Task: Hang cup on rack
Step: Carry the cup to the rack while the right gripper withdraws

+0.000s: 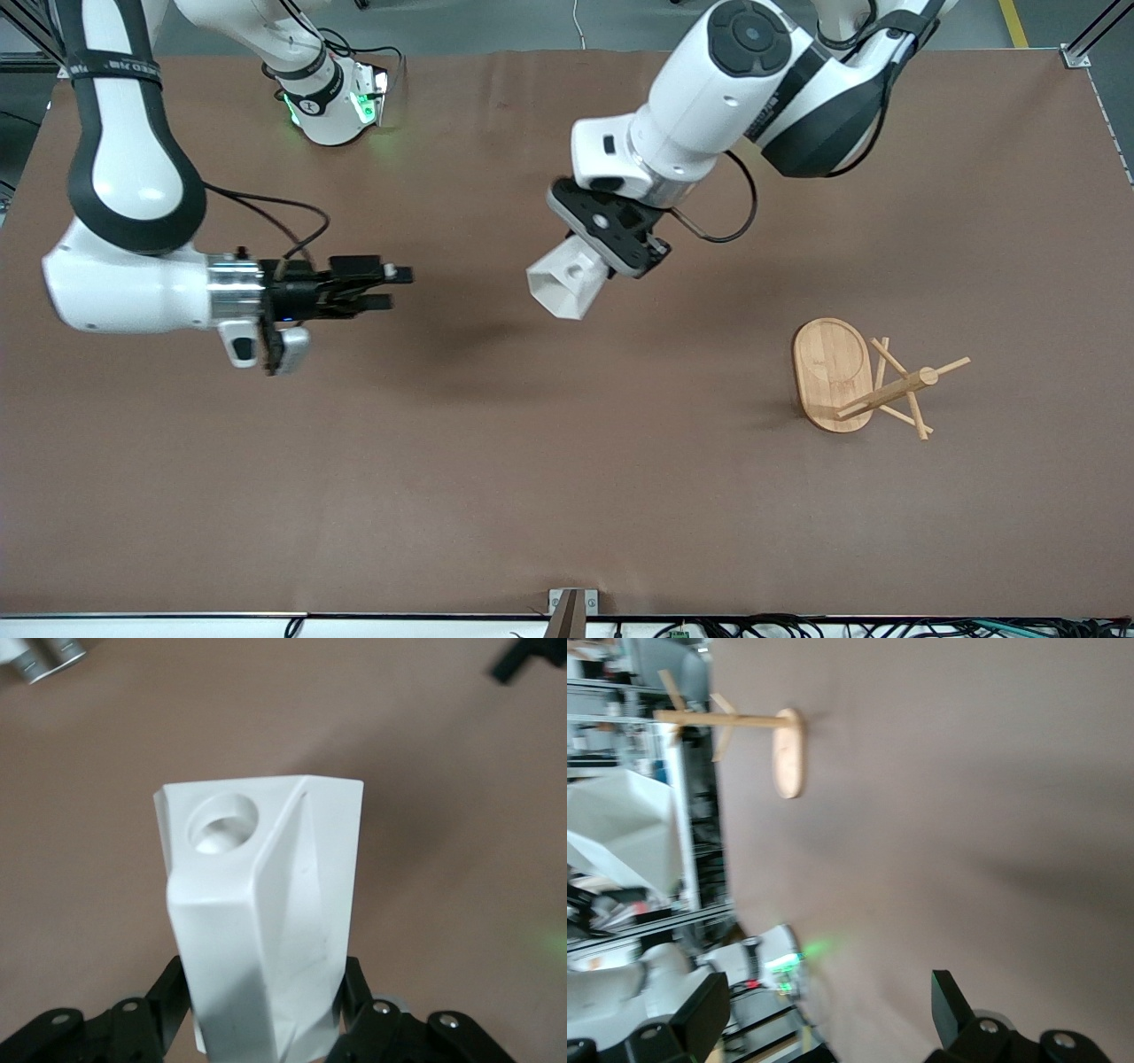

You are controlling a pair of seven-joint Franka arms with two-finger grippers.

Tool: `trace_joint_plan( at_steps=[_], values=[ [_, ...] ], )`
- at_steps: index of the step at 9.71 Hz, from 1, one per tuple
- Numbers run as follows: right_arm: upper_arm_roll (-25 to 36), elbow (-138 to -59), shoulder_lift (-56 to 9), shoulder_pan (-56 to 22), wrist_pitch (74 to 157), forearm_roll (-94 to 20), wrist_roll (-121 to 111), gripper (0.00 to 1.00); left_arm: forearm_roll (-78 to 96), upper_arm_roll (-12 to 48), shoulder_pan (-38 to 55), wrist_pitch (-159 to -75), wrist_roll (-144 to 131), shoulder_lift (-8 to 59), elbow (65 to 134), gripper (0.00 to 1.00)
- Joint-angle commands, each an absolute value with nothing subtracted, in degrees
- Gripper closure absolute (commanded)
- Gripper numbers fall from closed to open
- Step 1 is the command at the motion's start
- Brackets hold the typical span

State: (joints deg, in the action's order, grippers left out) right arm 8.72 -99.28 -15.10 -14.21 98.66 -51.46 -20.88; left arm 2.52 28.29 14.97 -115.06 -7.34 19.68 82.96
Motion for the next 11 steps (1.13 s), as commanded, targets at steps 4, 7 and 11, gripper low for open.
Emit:
trace_joint_plan(
  at_steps=[4,7,11],
  values=[
    [11.7,-100.4,-4.3,-10.6,101.4,-15.6,-20.4,0.0,-6.5,26.9,8.4,-107.8,-26.3,19.0,88.4,1.0],
    [11.7,-93.1,-3.1,-8.7,98.3,-4.4,-20.1,0.0,-9.3,27.3,4.0,-107.2,-18.6,15.7,96.0,0.99],
    [11.6,-82.4,-3.3,-7.6,88.5,-1.9,-20.6,0.0,-7.2,27.7,-2.2,-109.5,-12.0,9.8,104.5,0.99]
  ],
)
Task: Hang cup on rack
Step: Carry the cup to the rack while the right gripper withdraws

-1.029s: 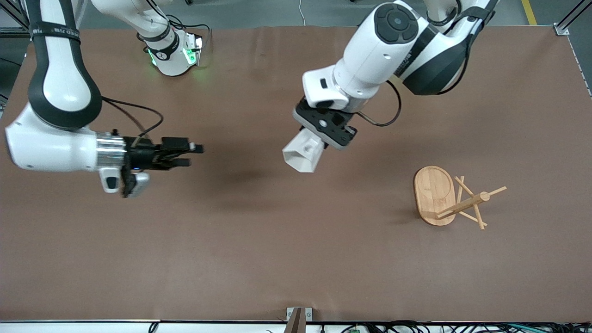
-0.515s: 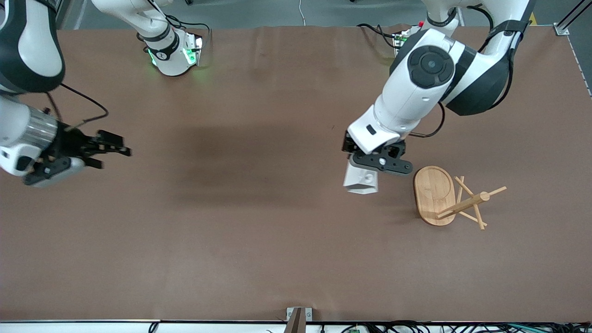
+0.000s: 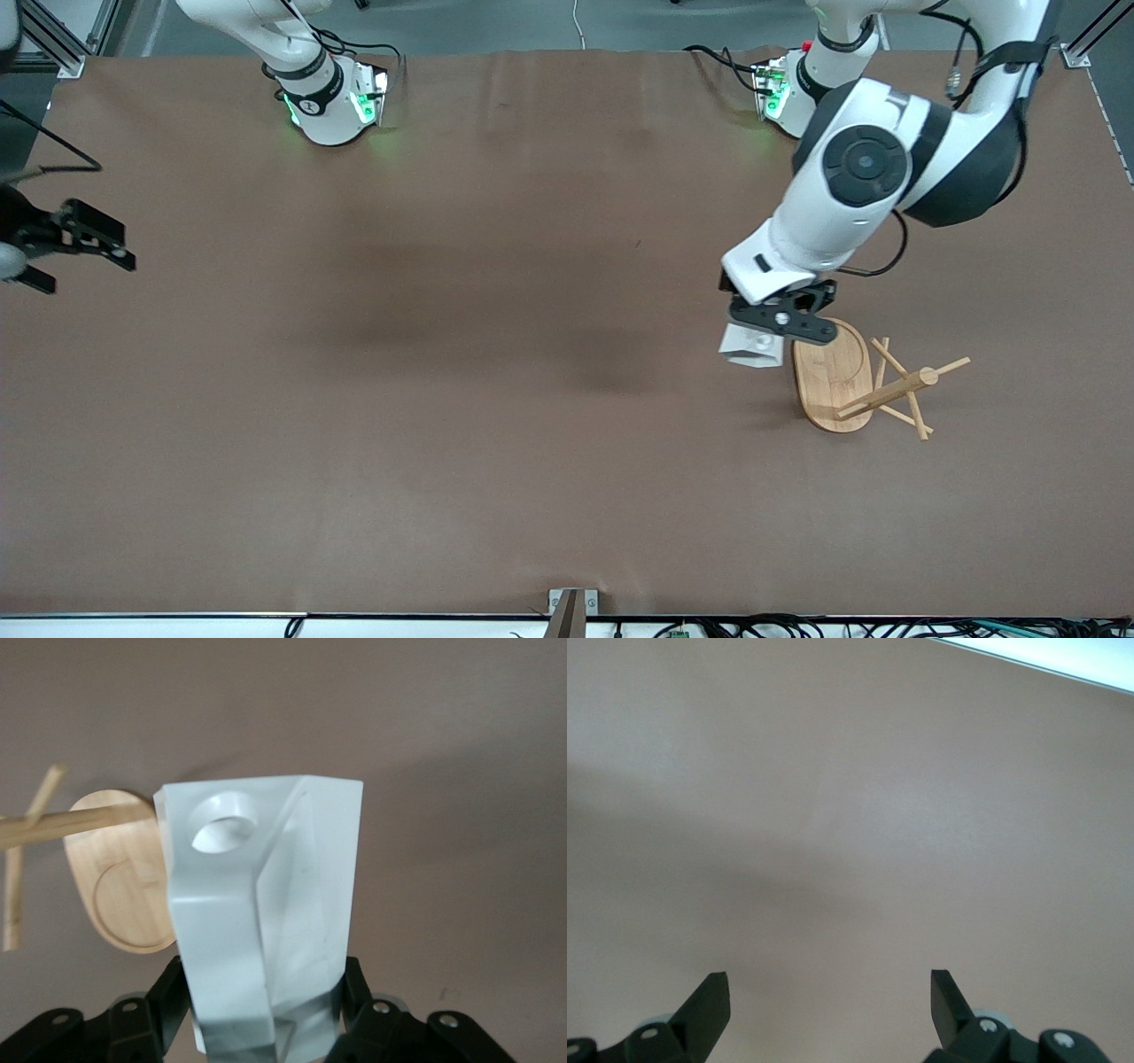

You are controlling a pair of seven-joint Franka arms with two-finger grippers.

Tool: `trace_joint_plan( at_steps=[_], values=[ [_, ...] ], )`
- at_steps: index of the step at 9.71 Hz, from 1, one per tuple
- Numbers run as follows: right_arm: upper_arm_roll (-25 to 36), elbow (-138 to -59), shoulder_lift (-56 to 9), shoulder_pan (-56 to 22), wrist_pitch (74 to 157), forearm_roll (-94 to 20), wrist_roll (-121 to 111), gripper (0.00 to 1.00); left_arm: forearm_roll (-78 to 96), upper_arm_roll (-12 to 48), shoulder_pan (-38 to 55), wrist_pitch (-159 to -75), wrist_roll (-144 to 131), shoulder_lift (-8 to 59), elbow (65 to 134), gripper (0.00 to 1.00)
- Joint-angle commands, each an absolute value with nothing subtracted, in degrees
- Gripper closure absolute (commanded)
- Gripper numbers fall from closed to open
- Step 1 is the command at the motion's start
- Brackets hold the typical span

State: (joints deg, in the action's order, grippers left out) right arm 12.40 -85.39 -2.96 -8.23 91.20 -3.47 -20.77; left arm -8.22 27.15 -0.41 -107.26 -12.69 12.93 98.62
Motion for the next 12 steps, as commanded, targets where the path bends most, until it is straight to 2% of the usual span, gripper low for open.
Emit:
trace_joint_plan(
  at_steps=[1,2,4,6,10,12],
  values=[
    [11.3,-79.9,-3.4,-8.2,86.8,-0.9,-20.5,0.0,-7.0,27.6,-3.9,-110.0,-9.4,9.4,105.6,0.99],
    [11.1,-78.1,-3.3,-8.3,83.5,0.3,-20.6,0.0,-6.9,27.7,-6.3,-112.2,-5.3,9.2,107.1,0.99],
    [10.2,-77.5,-3.1,-8.2,82.6,0.8,-19.8,0.0,-5.6,27.7,-9.2,-115.4,-0.3,8.7,109.9,0.99],
    [3.6,-78.0,-2.7,-1.8,82.9,0.8,-13.7,0.0,-5.5,27.7,-10.9,-115.6,3.2,8.9,110.5,0.99],
    [3.0,-85.1,0.8,-1.7,85.2,0.8,-3.6,0.0,-4.8,27.7,-13.8,-116.9,9.3,9.8,110.5,0.99],
    [1.6,-85.7,0.9,1.0,85.3,0.6,-3.7,0.0,-4.4,27.6,-15.1,-117.0,11.4,10.1,110.5,0.99]
  ],
)
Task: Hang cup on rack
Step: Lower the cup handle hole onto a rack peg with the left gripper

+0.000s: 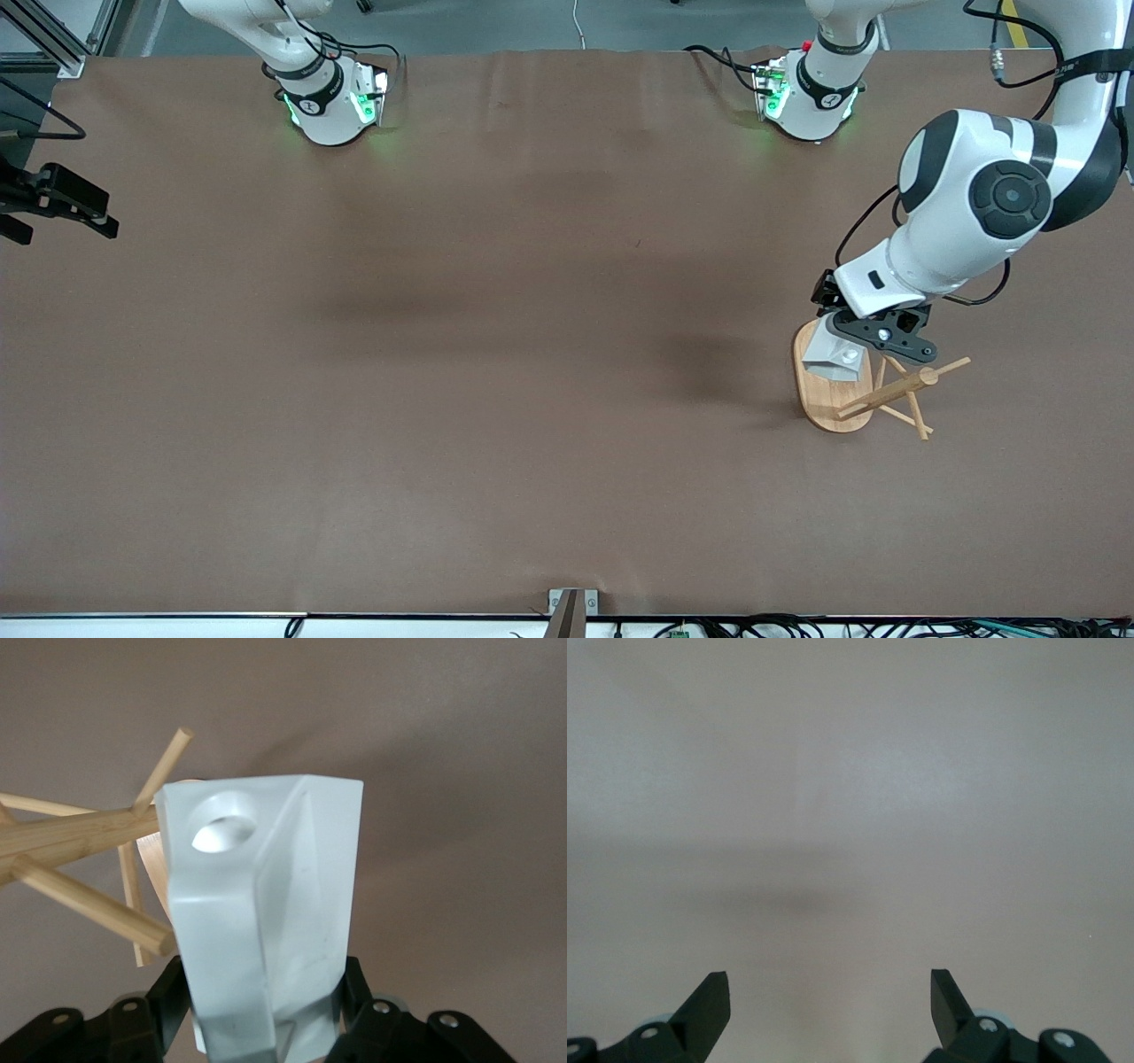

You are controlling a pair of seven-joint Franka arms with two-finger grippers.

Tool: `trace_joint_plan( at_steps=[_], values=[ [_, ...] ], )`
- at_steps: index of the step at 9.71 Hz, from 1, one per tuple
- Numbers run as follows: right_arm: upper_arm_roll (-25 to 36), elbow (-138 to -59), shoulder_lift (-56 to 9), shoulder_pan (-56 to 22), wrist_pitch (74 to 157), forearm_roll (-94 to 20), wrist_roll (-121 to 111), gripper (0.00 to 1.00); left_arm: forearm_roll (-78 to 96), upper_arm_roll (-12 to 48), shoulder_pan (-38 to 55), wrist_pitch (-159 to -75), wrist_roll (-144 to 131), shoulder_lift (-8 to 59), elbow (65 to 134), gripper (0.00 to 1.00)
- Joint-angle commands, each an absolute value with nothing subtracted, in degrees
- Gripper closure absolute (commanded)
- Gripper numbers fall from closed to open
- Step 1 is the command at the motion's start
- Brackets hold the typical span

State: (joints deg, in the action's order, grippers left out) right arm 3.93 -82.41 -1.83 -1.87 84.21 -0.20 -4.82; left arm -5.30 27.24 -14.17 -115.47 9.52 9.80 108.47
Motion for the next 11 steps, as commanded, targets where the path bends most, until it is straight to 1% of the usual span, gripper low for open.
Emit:
trace_joint_plan(
  at_steps=[1,3,6,9,10,11],
  values=[
    [0.2,-86.3,1.3,2.4,85.4,0.7,-3.8,0.0,-4.2,27.6,-15.1,-117.0,12.2,10.4,110.6,0.99],
    [0.2,-87.9,2.0,2.0,87.3,0.8,-3.8,0.0,-4.1,27.6,-16.3,-117.0,13.5,10.7,110.5,0.98],
    [0.4,-87.8,1.7,2.5,88.9,1.0,-3.8,0.0,-4.1,27.6,-17.6,-117.9,17.2,11.9,110.6,0.97],
    [0.4,-87.5,1.6,2.5,88.9,1.0,-3.6,0.0,-4.1,27.6,-18.7,-119.0,19.9,13.4,110.1,0.96],
    [0.5,-87.5,1.6,2.5,88.9,0.8,-3.7,0.0,-4.2,27.6,-19.6,-119.1,20.6,13.8,110.0,0.95],
    [0.5,-87.5,1.6,2.4,88.8,0.8,-3.5,0.0,-4.1,27.6,-19.8,-119.1,21.1,14.3,109.4,0.88]
  ],
)
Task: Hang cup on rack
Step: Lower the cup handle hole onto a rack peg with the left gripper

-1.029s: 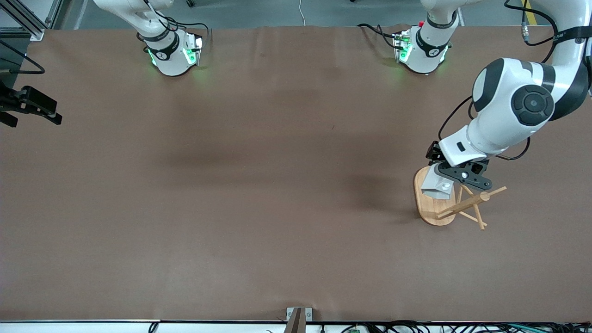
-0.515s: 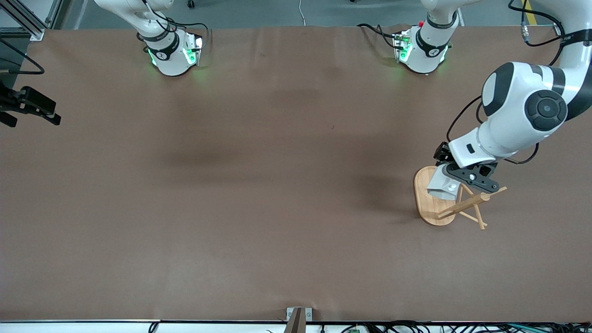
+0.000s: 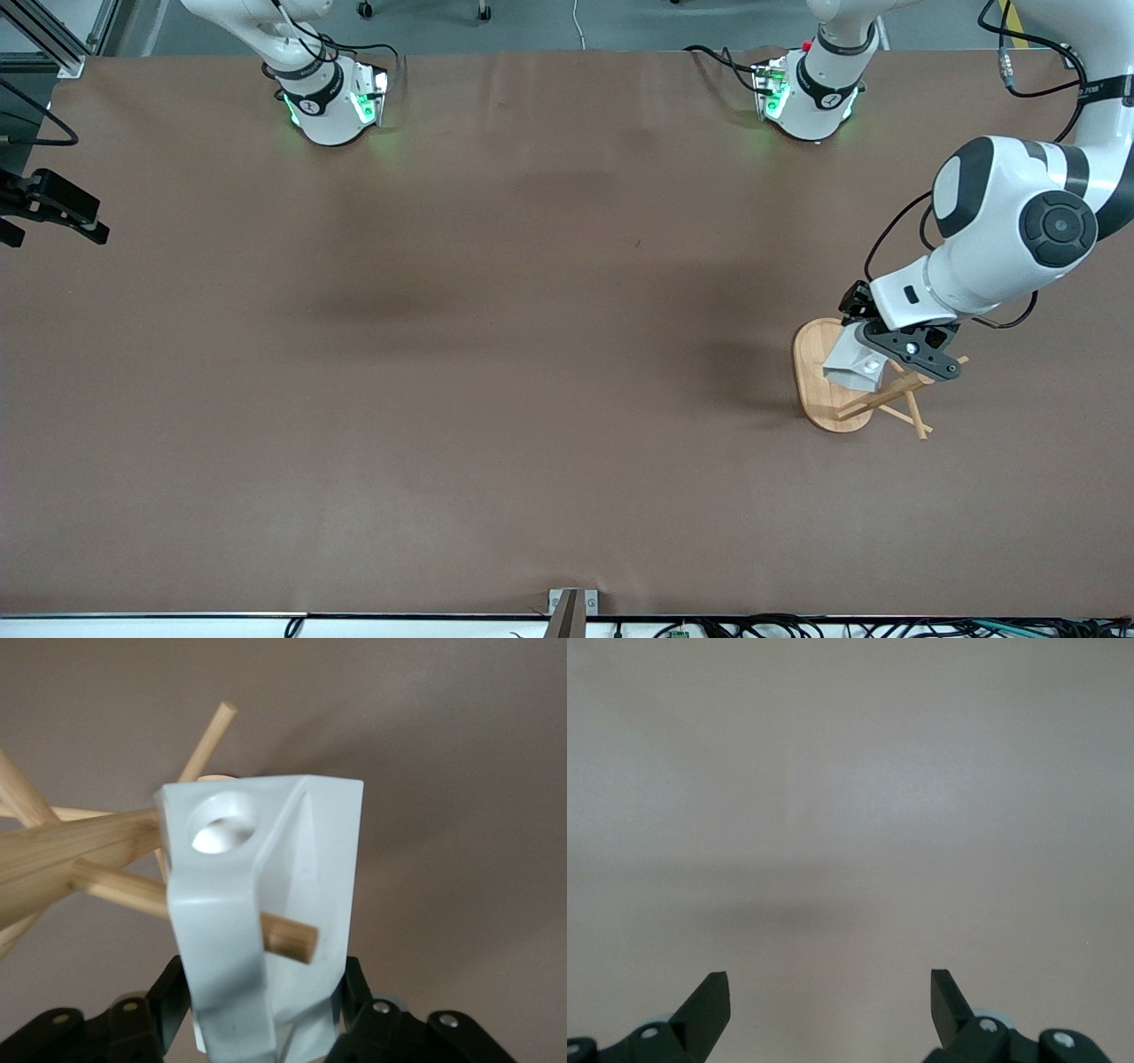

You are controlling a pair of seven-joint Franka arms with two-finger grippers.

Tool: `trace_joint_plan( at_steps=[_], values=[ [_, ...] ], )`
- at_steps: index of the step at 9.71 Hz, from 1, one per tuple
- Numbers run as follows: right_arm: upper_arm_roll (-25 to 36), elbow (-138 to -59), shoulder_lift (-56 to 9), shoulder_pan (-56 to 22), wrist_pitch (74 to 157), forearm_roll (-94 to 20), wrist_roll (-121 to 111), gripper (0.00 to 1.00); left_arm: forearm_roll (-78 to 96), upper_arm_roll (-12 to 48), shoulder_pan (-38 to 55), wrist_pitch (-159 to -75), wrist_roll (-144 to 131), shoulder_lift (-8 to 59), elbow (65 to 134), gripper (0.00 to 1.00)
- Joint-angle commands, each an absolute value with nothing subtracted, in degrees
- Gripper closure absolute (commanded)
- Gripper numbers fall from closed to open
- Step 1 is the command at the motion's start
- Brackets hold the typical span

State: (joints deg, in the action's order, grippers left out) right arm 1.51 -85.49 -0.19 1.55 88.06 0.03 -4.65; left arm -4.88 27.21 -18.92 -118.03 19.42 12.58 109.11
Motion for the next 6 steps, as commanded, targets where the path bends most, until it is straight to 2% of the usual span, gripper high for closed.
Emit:
trace_joint_plan(
  at_steps=[1,2,6],
  values=[
    [0.5,-87.5,1.6,2.4,88.9,0.8,-3.5,0.0,-4.1,27.6,-19.8,-119.1,21.3,14.5,109.0,0.4],
    [0.5,-87.4,1.6,2.5,89.2,0.8,-3.5,0.0,-3.4,27.7,-19.9,-119.1,21.2,14.2,108.9,0.0],
    [0.5,-87.4,1.5,2.5,90.3,0.8,-3.5,0.0,-1.4,27.6,-19.8,-113.1,15.4,11.6,101.6,0.0]
  ],
)
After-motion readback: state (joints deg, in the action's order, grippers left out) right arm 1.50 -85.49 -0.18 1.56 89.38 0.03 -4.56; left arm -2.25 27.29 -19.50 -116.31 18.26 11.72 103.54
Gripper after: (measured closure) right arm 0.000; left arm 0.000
